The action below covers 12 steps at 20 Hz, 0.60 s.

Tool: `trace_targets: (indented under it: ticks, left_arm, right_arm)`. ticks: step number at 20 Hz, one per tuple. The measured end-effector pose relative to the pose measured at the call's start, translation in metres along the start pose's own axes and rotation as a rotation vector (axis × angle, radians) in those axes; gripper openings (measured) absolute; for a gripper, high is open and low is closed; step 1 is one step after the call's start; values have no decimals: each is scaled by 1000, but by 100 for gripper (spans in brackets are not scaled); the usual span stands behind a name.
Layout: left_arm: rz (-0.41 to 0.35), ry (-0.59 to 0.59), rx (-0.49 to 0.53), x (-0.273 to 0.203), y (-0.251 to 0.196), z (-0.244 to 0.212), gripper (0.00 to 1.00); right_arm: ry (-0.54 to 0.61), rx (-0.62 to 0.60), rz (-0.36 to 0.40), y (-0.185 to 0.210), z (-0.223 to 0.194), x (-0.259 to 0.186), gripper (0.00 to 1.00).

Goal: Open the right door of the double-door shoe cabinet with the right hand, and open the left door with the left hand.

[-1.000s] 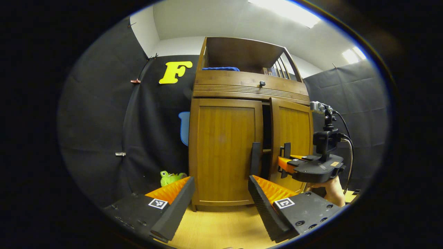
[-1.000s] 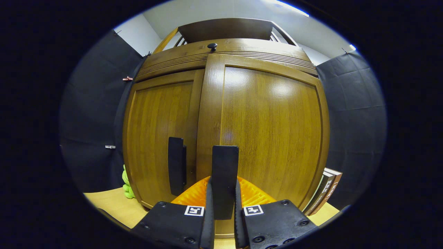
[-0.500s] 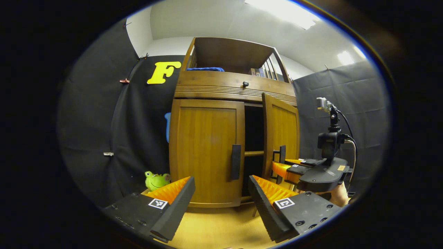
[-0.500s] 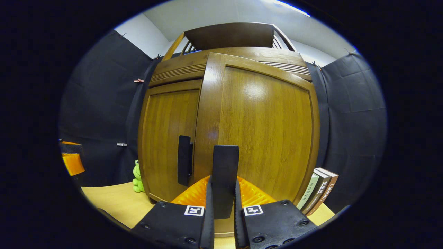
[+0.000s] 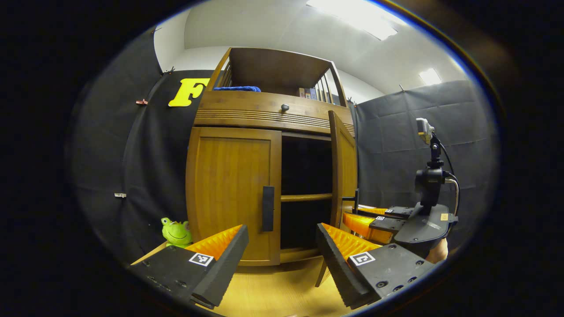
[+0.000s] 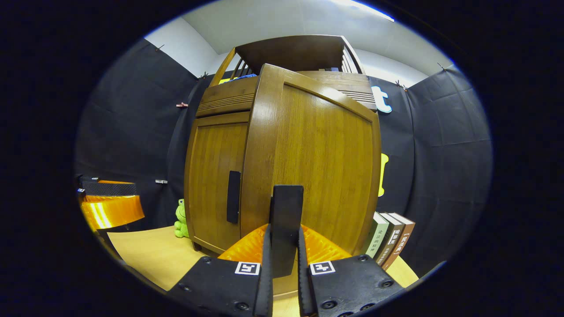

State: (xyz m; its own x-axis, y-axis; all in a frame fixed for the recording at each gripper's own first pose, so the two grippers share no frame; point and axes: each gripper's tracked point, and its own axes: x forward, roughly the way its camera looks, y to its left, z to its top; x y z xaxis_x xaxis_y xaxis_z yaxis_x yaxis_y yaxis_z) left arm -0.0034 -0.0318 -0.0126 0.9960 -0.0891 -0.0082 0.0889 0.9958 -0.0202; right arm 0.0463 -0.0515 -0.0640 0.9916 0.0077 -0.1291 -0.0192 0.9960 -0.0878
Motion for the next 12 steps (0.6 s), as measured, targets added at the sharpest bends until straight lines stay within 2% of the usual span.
trace_targets:
  ticks: [4, 6, 7, 8, 12]
  left_arm:
    - [-37, -4, -8, 2, -20, 0, 96]
    - [-51, -5, -8, 3, -28, 1, 96]
    - [-58, -6, -8, 2, -33, 0, 96]
    - [-63, -7, -9, 2, -37, 1, 96]
    - [-87, -12, -20, 5, -51, 3, 97]
  right_arm:
    - [1, -6, -13, -16, 1, -16, 26]
    - [1, -11, -26, -24, 3, -24, 22]
    - [0, -10, -33, -28, 3, -28, 22]
    - [2, -10, -40, -31, 3, -31, 26]
    - [4, -20, -77, -49, 7, -46, 26]
